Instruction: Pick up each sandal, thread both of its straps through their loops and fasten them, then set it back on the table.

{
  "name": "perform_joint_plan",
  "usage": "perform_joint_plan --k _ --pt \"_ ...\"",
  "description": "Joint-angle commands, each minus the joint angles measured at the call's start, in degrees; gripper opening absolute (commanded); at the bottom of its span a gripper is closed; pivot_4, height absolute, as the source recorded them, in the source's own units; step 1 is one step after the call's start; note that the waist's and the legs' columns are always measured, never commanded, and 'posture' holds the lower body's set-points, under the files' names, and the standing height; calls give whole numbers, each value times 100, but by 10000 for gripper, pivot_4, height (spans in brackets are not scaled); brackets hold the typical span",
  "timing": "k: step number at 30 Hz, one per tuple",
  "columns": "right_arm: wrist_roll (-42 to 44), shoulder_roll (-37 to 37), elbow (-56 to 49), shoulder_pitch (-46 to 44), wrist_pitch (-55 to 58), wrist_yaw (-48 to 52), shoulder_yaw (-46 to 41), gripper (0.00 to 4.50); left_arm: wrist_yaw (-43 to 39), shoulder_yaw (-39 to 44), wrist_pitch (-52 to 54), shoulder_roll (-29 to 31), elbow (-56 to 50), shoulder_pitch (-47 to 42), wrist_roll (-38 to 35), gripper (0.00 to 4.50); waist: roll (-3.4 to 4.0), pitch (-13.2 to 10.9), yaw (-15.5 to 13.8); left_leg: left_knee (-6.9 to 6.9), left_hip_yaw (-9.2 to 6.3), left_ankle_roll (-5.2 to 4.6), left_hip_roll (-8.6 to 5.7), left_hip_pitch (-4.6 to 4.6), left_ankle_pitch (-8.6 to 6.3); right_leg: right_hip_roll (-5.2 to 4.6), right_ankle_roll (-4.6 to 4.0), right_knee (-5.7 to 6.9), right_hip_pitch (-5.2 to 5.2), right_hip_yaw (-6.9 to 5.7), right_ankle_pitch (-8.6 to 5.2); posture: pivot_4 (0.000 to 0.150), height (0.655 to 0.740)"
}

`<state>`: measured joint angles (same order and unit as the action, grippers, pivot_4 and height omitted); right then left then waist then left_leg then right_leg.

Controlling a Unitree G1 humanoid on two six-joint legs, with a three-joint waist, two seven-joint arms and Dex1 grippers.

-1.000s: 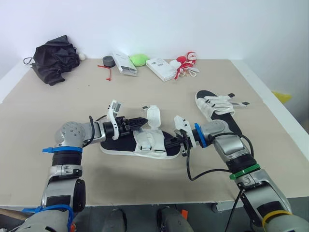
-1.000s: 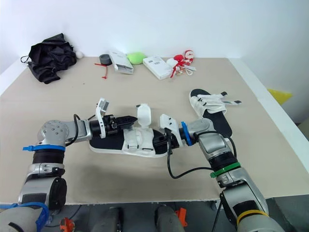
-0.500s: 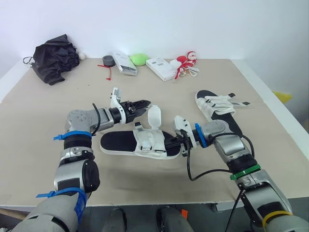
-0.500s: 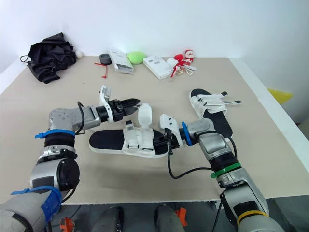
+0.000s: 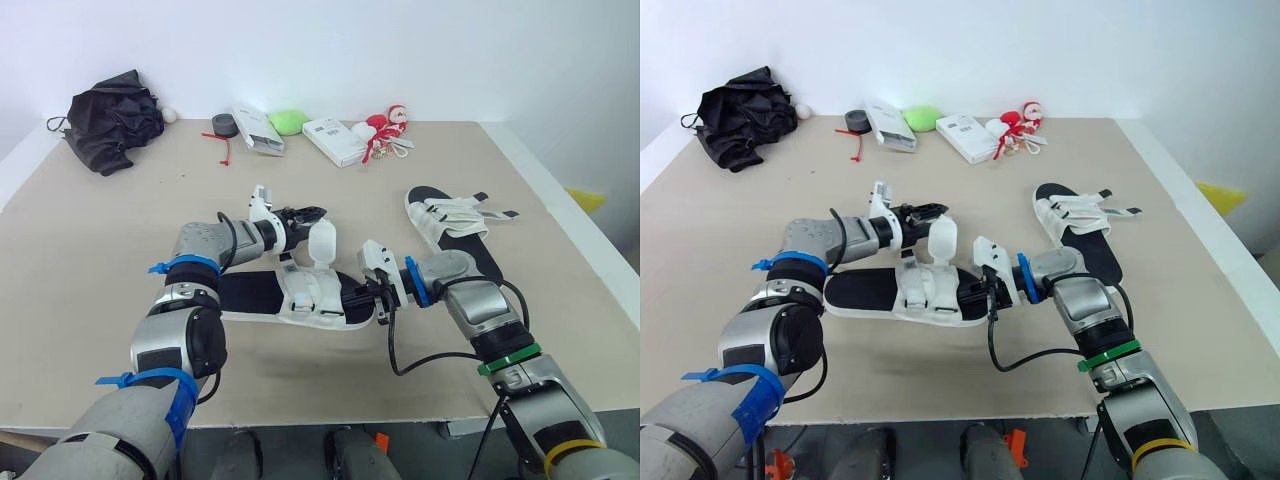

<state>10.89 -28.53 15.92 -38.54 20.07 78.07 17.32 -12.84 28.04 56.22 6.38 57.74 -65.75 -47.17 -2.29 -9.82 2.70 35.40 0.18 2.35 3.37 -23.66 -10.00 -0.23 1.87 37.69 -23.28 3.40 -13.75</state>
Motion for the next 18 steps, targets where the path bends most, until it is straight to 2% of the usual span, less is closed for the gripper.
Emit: perform_joint_plan --k 1,9,11,13,14,15,16,18 --pt "-157 -38 57 166 110 -97 140 0 -151 72 -239 -56 186 -324 95 25829 0 0 3 0 0 0 0 0 0 0 0 0 0 0 0 1500 7400" --pt "-136 -54 5 209 140 -137 125 0 -319 103 -666 -56 488 -500 345 25829 0 0 6 -2 -4 2 -3 -1 -1 0 2 0 -3 1 -1 1500 7400" --pt "-140 -46 24 200 136 -145 123 0 -321 138 -787 -46 507 -501 382 19143 0 0 7 -2 -4 2 -3 -1 0 0 1 0 -3 0 -1 1500 7400" --pt "-136 -40 34 193 136 -146 119 0 -346 158 -840 -41 517 -508 413 10187 0 0 7 -2 -5 2 -3 -1 0 0 2 0 -3 0 -2 1500 7400" --pt "-137 -36 43 186 135 -147 119 0 -365 170 -855 -36 522 -515 424 8253 0 0 7 -2 -5 2 -3 -1 0 0 2 0 -3 0 -2 1500 7400" --pt "-139 -33 51 181 131 -148 119 0 -382 193 -864 -31 529 -523 428 2567 0 0 7 -2 -5 2 -3 -1 0 0 2 0 -3 1 -2 1500 7400" --pt "-141 -28 63 174 125 -150 118 0 -406 211 -868 -27 528 -532 426 1124 1 0 7 -2 -5 2 -3 -1 0 0 2 0 -3 0 -2 1500 7400" --pt "-140 -19 79 159 123 -154 115 0 -444 237 -862 -16 527 -545 418 1124 0 0 7 -2 -5 2 -3 -1 0 0 2 0 -3 0 -2 1500 7400"
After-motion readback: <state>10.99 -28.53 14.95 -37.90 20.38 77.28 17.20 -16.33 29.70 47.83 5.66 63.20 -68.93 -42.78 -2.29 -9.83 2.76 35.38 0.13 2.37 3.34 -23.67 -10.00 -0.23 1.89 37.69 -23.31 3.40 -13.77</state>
